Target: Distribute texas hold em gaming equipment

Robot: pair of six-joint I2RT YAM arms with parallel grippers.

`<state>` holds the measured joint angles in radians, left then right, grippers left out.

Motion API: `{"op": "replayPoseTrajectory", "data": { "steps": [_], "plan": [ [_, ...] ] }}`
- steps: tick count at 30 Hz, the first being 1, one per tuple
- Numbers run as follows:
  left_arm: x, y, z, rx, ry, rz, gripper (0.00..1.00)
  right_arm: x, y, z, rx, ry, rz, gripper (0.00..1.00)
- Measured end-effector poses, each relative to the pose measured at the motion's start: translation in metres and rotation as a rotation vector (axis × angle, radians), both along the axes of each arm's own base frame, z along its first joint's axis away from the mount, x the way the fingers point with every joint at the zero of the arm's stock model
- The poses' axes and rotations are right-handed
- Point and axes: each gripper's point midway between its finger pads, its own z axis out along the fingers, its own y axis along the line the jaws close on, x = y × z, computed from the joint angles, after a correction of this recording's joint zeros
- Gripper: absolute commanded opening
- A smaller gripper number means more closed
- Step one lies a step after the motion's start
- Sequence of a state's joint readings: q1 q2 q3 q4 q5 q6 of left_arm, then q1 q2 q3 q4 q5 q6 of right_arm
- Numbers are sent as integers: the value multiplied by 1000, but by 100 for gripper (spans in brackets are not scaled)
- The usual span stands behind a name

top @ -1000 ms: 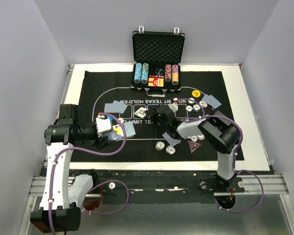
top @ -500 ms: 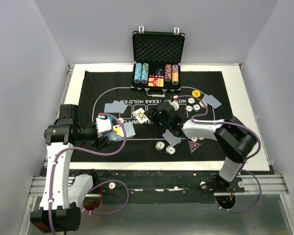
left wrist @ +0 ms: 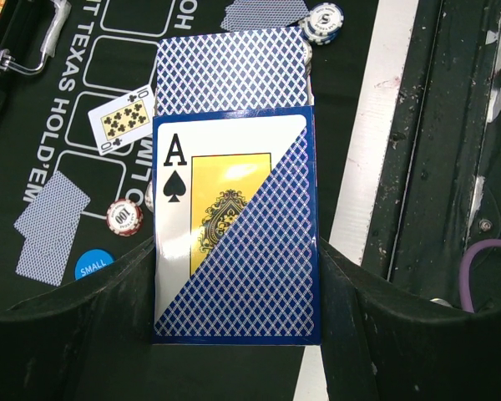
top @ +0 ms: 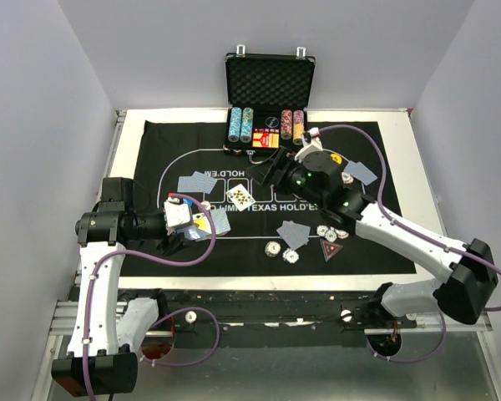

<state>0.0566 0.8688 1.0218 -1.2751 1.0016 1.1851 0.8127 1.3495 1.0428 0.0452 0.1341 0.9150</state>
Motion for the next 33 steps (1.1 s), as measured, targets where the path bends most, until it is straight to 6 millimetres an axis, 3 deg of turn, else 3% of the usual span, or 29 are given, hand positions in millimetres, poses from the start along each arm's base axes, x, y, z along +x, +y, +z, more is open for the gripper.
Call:
{"op": "replayPoseTrajectory", "data": {
  "steps": [4, 12, 19, 28, 33],
  "plan": [
    [0, 0, -1, 5, -3, -2, 45, -24, 6, 23, 35, -29, 127, 100],
    [-1, 0, -4, 6, 6, -4, 45, -65, 25, 18, 61, 38, 372, 100],
    [-1, 0, -5, 5, 10, -4, 45, -86, 39, 0, 56, 109, 509, 99],
    [5, 1, -10, 1, 44, 0, 45, -102, 64, -49, -3, 234, 607, 92],
    [5, 1, -10, 1, 43, 1, 45, -106, 70, -61, -6, 274, 631, 88]
  ]
}}
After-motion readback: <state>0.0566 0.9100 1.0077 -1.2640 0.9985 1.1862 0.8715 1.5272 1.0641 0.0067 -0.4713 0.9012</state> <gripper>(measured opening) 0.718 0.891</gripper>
